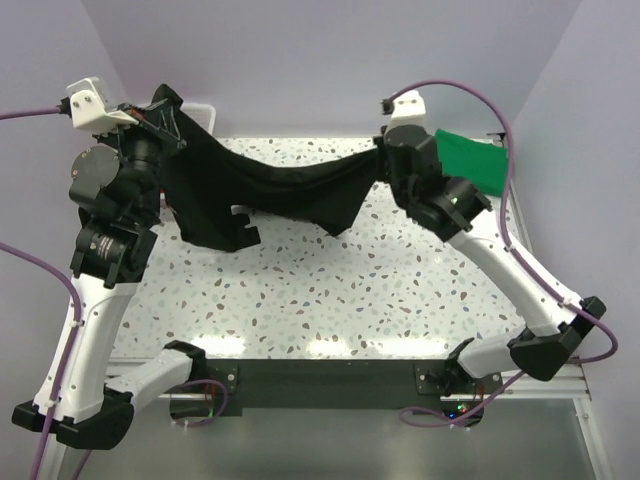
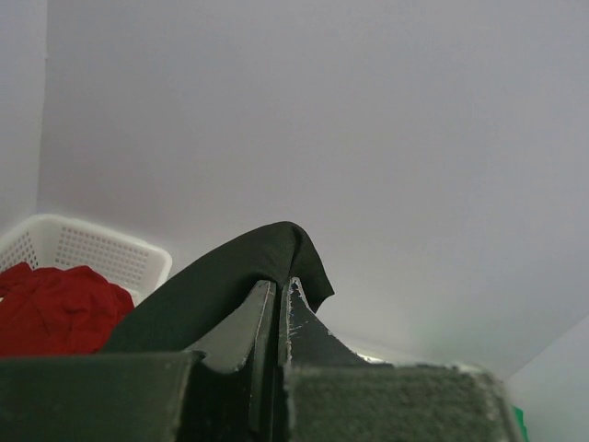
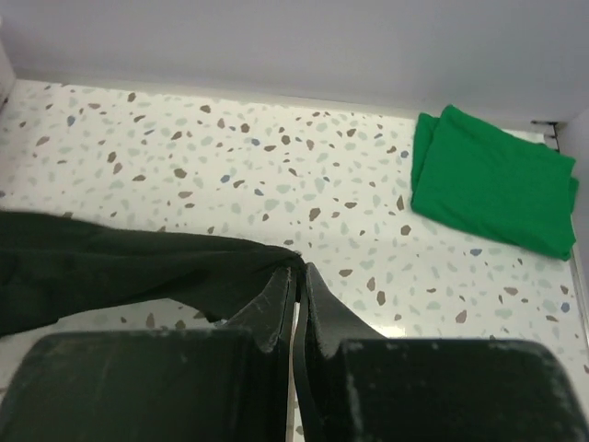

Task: Fold and stack the t-shirts
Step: Flatten the tshirt out

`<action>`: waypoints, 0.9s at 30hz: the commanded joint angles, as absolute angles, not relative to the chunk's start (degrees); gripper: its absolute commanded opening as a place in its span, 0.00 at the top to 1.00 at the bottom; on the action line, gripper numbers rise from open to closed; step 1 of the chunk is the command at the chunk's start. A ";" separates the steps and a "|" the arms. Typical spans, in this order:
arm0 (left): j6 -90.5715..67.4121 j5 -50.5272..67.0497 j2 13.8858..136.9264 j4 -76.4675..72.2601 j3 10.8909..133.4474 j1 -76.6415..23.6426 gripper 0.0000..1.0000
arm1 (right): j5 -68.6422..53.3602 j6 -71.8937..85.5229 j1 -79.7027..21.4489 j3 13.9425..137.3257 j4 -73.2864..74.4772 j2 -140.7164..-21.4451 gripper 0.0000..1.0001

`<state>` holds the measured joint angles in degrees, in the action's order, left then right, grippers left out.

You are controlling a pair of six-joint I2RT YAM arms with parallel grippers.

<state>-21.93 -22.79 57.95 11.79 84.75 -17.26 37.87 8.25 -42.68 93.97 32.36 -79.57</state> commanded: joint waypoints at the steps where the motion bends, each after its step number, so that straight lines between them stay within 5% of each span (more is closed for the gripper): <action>1: -21.97 -22.85 57.39 10.11 86.66 -16.87 1.00 | 29.03 13.27 -31.76 96.42 31.73 -77.26 1.00; 7: -20.39 -23.64 57.57 10.46 87.45 -16.87 1.00 | 29.35 9.94 -24.88 94.75 32.43 -72.87 1.00; 27: -16.61 -14.33 51.25 20.13 93.60 -16.79 1.00 | 25.23 9.23 -24.87 104.06 44.03 -56.34 1.00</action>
